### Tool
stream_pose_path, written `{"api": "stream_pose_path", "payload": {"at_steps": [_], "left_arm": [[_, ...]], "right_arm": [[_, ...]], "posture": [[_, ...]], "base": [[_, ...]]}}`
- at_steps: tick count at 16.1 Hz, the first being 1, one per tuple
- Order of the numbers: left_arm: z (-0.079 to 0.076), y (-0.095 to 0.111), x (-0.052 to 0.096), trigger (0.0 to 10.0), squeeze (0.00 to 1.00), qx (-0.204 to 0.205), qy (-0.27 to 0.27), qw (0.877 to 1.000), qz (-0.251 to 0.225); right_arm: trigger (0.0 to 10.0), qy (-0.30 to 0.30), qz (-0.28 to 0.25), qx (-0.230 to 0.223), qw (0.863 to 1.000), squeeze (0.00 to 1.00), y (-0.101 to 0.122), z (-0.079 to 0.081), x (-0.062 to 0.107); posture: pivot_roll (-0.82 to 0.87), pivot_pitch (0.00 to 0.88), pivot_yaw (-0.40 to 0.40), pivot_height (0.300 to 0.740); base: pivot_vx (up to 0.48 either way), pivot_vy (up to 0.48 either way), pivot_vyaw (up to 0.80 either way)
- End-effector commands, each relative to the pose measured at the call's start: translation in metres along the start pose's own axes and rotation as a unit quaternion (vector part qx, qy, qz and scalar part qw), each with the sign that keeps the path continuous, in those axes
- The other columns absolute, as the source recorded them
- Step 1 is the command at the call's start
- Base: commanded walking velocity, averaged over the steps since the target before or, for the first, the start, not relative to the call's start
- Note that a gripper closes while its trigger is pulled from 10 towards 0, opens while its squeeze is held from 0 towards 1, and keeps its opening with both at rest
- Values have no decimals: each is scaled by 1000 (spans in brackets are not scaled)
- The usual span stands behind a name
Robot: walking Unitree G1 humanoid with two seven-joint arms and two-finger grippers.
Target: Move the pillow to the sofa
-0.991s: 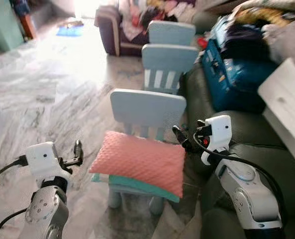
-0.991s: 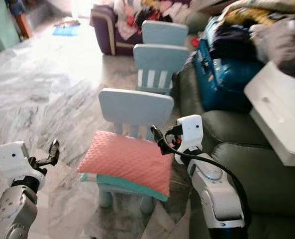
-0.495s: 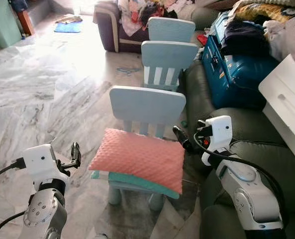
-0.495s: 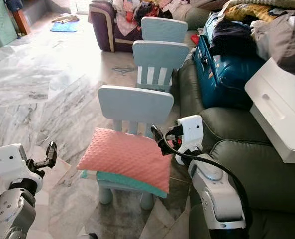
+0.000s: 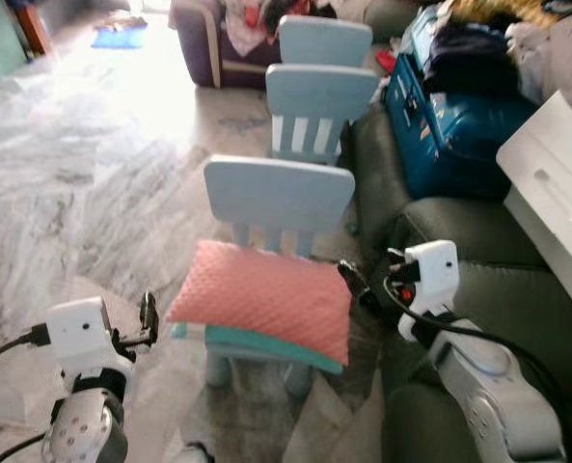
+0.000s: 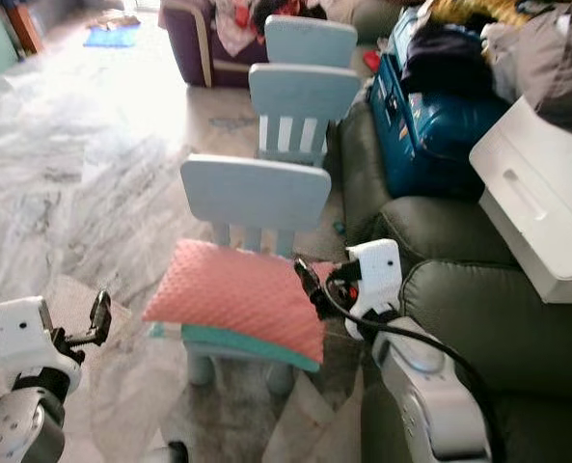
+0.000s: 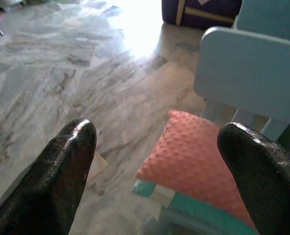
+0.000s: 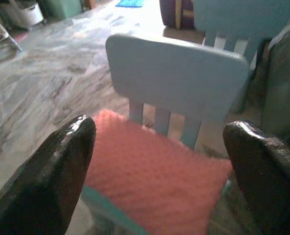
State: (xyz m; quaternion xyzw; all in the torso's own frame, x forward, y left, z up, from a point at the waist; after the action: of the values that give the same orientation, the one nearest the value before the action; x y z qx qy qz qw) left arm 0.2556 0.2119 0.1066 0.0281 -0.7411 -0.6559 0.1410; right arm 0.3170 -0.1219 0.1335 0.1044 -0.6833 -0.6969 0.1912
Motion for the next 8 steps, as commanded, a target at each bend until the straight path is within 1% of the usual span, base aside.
{"api": "stream_pose_path", "payload": {"at_steps": [1,4,8], "left_arm": [[-2,3,4,10000,0,-5,-4,1000,-2],[0,0,14,10000,0,-11,-5,1000,10],[-1,-1,17,10000,0,-14,-8,1000,16]], "right_arm": [[10000,-3,2,3,1000,0,2,-2,5],[10000,-3,16,-2,1000,0,-3,0,13],[10000,-1,24,-5,1000,0,-4,3,19]], "posture": [[-8,250,-65,740],[-10,288,-66,740],[-14,307,-67,740]], "base": [[0,0,0],[0,0,0],[0,0,0]]}}
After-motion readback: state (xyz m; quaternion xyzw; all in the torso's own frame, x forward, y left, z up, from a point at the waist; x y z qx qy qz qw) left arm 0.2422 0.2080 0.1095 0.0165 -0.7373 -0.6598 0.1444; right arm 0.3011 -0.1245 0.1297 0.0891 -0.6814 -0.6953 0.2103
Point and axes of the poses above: a point about 5 cm out from each wrist's last joint towards the gripper, its own x axis pointing back from the gripper into the wrist, its own y axis along the axis of the wrist's last joint, z = x × y, the point moved 6 cm from there along -x, pointing out of the wrist towards the gripper, and after that the axes turned 2 degrees about x, right-handed, at the moved point
